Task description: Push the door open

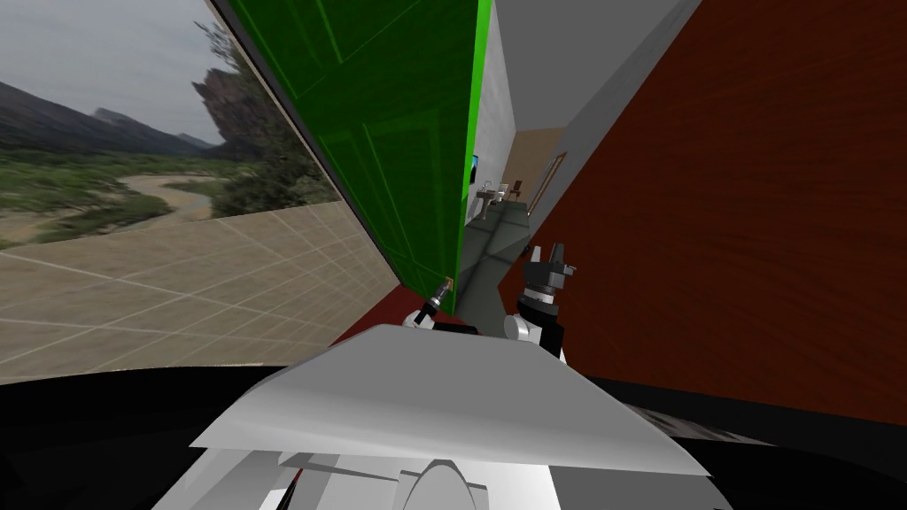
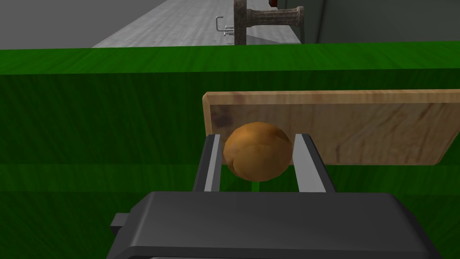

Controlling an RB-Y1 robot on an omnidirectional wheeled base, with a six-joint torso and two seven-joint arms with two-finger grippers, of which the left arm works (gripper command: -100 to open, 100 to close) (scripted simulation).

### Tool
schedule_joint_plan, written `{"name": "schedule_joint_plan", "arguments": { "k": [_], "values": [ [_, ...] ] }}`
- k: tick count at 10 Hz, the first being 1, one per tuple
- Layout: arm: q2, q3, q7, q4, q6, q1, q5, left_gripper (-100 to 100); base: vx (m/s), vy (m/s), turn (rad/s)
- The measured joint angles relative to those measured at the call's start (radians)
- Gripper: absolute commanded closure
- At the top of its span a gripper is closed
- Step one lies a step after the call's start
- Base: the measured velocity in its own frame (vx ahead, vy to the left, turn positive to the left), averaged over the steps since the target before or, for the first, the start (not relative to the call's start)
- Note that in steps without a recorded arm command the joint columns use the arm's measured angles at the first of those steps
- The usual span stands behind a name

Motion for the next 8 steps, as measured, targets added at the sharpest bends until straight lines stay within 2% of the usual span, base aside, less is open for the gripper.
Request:
{"name": "schedule_joint_plan", "arguments": {
  "k": [1, 3, 7, 8],
  "values": [
    [0.000, 0.000, 0.000, 0.001, 0.000, 0.001, 0.000, 100, 0.000, 0.000, 0.000],
    [-0.003, 0.002, -0.001, 0.010, 0.001, 0.004, 0.000, 100, 0.125, -0.052, 0.021],
    [-0.001, 0.028, -0.014, -0.009, 0.016, 0.015, 0.003, 100, 0.160, -0.116, 0.034],
    [-0.008, 0.041, -0.015, 0.023, 0.000, -0.002, 0.005, 100, 0.175, -0.118, 0.048]
  ]
}}
